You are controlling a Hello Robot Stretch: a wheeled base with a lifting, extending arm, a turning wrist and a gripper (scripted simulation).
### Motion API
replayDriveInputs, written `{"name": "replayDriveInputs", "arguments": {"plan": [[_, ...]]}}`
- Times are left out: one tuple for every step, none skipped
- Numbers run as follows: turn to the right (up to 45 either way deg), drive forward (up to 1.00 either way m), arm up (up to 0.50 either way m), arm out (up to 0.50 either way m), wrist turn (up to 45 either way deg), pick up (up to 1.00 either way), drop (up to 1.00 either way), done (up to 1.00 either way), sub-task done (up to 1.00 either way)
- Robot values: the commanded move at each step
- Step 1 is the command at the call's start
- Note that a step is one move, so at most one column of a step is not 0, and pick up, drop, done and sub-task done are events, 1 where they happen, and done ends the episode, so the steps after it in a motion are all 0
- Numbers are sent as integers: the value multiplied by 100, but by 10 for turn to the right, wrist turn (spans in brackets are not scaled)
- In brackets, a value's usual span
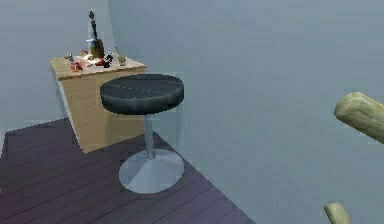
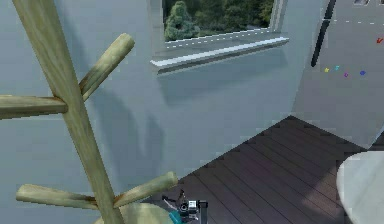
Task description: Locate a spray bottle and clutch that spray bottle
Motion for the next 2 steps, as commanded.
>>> {"name": "replayDriveInputs", "arguments": {"plan": [[0, 0, -30, 0, 0, 0, 0, 0, 0], [0, 0, 0, 0, 0, 100, 0, 0, 0]]}}
